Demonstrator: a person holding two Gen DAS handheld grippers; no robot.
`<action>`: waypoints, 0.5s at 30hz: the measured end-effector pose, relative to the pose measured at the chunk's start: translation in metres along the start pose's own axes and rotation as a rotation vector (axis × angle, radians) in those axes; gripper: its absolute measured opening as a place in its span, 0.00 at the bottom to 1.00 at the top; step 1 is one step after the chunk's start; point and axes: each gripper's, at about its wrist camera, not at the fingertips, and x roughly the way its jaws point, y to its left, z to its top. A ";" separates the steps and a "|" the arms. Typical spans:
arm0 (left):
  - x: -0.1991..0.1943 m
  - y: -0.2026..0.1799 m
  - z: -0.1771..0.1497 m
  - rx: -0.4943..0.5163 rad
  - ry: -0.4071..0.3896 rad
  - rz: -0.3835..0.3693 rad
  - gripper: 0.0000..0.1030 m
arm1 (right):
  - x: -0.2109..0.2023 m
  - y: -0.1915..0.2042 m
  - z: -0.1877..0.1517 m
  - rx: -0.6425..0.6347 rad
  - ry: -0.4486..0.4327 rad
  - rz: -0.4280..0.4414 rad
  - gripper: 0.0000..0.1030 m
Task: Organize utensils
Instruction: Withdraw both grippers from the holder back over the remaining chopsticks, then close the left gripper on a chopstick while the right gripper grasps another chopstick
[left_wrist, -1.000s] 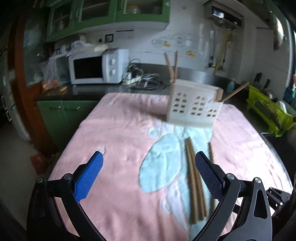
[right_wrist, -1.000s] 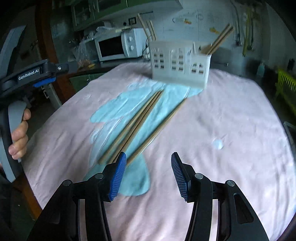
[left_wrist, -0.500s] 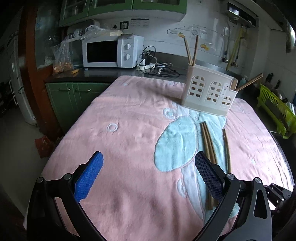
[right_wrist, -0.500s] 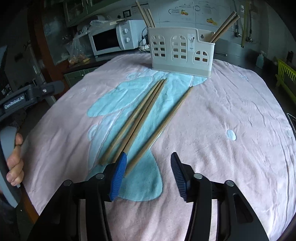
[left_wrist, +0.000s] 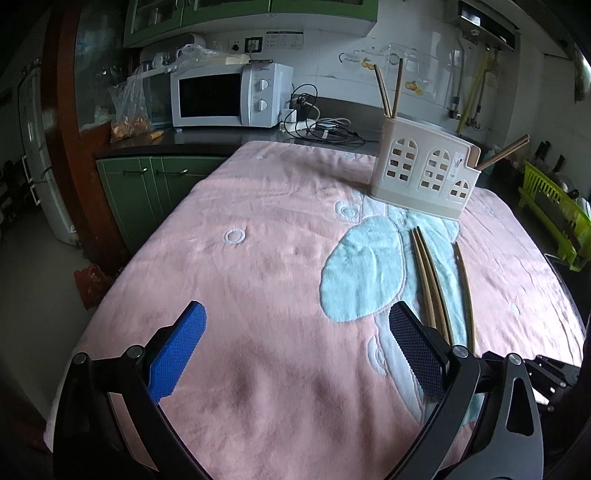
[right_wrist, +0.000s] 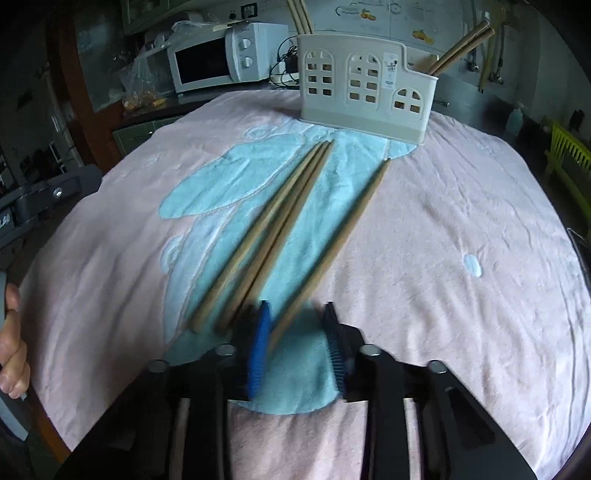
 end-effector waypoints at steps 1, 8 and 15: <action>0.000 0.000 -0.001 0.003 0.002 -0.004 0.95 | 0.000 -0.002 0.001 0.006 0.003 0.001 0.19; 0.001 -0.013 -0.010 0.049 0.021 -0.051 0.95 | -0.009 -0.019 0.000 0.001 -0.017 -0.087 0.12; 0.010 -0.047 -0.023 0.102 0.079 -0.152 0.91 | -0.015 -0.039 -0.004 0.048 -0.036 -0.084 0.11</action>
